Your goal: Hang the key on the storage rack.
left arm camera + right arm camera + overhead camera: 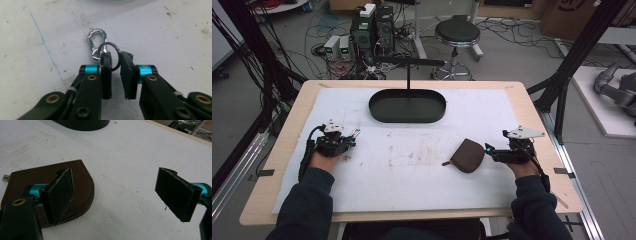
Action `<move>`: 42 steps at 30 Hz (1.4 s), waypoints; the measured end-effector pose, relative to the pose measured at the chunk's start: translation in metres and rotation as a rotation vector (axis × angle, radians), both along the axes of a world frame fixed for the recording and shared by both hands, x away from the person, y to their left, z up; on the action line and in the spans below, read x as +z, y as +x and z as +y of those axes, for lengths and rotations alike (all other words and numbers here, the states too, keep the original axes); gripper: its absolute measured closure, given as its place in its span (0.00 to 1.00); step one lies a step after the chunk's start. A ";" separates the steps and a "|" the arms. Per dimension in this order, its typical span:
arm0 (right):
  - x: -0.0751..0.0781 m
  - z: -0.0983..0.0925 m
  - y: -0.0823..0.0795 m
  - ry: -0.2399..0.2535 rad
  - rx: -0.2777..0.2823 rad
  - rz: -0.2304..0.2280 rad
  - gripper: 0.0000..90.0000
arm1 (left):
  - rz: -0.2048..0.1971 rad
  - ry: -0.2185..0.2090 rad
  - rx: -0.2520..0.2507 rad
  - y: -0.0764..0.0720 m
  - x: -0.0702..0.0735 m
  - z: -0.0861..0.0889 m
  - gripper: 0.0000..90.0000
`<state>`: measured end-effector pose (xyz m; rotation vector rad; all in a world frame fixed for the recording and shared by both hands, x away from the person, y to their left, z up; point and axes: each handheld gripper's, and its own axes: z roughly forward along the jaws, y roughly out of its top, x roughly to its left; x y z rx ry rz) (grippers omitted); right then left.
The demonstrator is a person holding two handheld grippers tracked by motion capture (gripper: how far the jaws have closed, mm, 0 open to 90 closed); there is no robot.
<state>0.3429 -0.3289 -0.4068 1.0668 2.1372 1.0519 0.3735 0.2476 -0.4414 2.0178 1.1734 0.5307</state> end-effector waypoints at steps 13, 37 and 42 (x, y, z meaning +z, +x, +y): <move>0.000 0.001 0.000 0.002 0.001 0.005 0.17 | 0.045 -0.057 0.073 0.003 -0.004 0.013 0.93; 0.000 0.002 0.002 0.005 0.009 0.006 0.17 | -0.092 -0.097 0.028 -0.004 0.009 0.010 0.98; 0.000 0.002 0.002 0.007 0.009 0.006 0.17 | -0.176 -0.156 0.008 -0.010 0.024 0.011 0.98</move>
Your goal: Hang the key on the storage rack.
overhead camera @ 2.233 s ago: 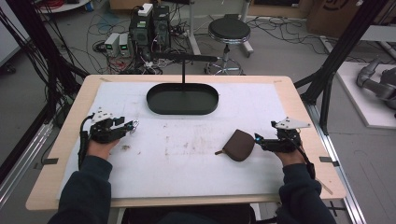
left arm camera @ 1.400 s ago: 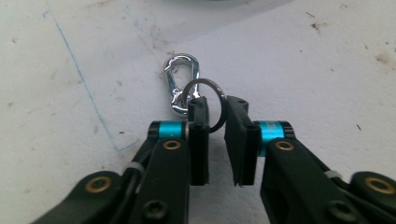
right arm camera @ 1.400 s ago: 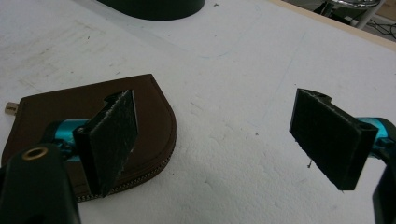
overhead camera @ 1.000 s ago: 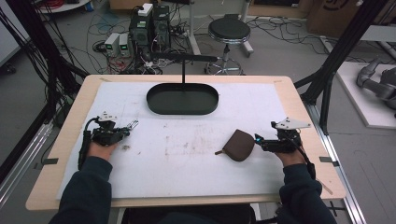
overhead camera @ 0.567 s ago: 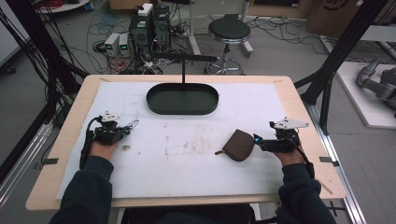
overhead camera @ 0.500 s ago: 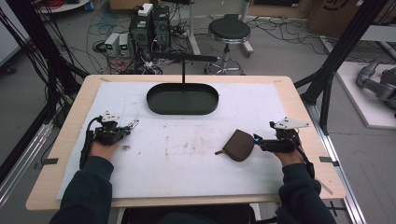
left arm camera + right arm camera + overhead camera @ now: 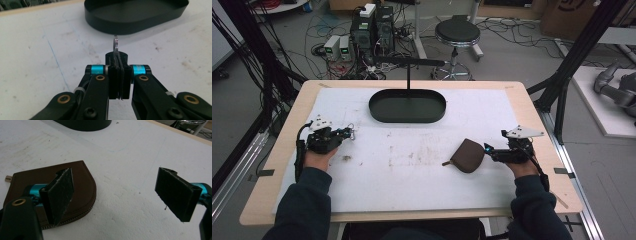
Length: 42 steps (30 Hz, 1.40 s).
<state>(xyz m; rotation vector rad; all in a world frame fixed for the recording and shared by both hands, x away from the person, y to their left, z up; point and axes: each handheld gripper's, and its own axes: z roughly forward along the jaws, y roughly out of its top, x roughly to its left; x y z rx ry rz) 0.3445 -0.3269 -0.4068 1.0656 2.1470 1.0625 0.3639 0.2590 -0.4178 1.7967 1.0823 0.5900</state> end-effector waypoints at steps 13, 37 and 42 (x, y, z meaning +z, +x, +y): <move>0.002 -0.002 0.001 0.022 -0.008 -0.004 0.17 | -0.137 -0.068 -0.014 0.007 0.043 -0.008 0.98; 0.004 -0.009 0.003 0.072 -0.012 -0.015 0.17 | -0.104 -0.115 -0.178 0.154 0.107 -0.055 0.98; 0.005 -0.010 0.002 0.079 -0.015 -0.014 0.17 | -0.084 -0.111 -0.170 0.164 0.102 -0.058 0.98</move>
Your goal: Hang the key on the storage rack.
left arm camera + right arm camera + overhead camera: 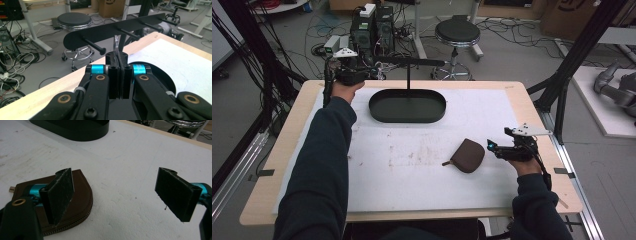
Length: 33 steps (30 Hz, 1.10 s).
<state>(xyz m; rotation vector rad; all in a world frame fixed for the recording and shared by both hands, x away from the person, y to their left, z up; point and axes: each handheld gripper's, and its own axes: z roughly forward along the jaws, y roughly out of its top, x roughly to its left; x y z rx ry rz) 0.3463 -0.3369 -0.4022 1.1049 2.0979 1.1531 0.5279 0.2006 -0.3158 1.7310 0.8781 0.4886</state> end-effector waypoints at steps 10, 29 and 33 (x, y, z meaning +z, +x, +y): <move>-0.001 -0.001 -0.001 0.001 -0.001 -0.001 0.17 | 0.038 -0.023 0.046 0.010 -0.011 0.002 0.98; -0.002 0.000 -0.001 -0.001 0.005 0.008 0.17 | 0.069 -0.010 0.189 -0.004 -0.032 0.004 0.64; -0.001 0.003 0.000 -0.007 0.014 0.004 0.17 | 0.037 -0.052 0.125 -0.023 -0.035 0.007 0.56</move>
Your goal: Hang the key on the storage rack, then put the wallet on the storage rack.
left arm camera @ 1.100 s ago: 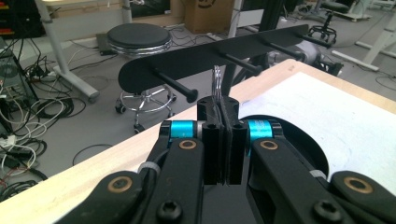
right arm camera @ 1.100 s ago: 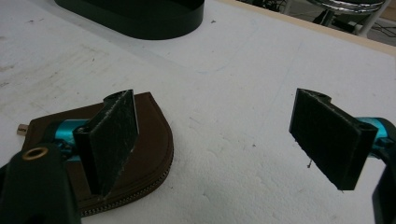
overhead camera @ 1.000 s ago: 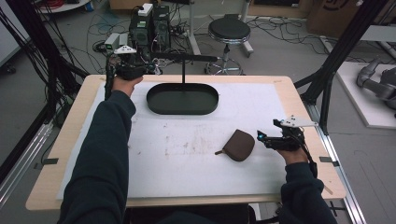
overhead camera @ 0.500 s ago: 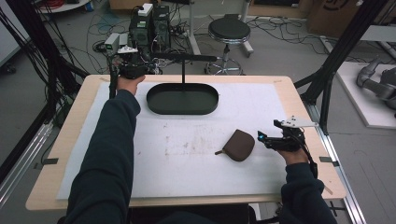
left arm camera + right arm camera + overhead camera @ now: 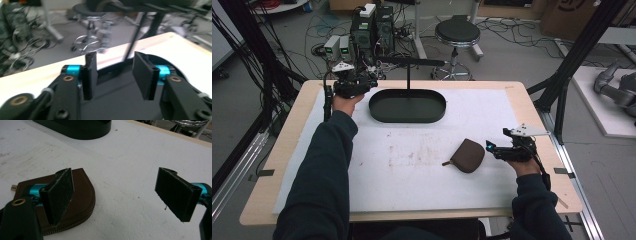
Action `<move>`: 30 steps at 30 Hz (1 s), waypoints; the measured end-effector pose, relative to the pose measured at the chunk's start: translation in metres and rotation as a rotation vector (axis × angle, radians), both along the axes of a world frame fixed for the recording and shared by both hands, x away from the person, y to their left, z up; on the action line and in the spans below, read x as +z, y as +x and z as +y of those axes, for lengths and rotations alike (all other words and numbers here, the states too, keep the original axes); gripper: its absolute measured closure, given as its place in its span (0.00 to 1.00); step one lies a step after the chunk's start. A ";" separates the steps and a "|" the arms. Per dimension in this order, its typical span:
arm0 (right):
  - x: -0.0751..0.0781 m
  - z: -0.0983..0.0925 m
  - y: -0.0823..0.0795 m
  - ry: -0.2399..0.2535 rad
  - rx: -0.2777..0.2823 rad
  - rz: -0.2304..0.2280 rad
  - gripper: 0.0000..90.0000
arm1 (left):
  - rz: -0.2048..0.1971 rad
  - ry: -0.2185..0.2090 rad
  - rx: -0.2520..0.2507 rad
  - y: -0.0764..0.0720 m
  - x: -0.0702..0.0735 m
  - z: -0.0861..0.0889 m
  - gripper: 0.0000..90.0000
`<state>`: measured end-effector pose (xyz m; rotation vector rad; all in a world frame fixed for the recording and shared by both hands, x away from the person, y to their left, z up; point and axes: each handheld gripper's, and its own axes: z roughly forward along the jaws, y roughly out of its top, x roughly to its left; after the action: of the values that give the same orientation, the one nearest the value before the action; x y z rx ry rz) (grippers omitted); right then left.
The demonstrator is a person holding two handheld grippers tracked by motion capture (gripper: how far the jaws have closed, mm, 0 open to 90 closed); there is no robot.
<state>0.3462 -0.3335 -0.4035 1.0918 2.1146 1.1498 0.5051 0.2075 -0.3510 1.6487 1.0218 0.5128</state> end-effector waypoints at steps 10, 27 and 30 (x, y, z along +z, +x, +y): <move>0.000 0.008 -0.002 -0.010 0.021 0.013 0.17 | -0.096 -0.024 -0.058 -0.066 -0.005 0.006 0.25; 0.009 0.031 -0.020 -0.059 -0.010 0.016 0.17 | -0.147 0.092 -0.029 -0.140 -0.033 0.021 0.25; 0.008 0.039 -0.022 -0.078 -0.006 0.021 0.17 | -0.155 0.094 -0.031 -0.148 -0.037 0.023 0.25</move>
<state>0.3239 -0.2941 -0.3956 1.0786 2.1517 1.0475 0.3573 0.2302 -0.3882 1.6769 0.8681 0.6655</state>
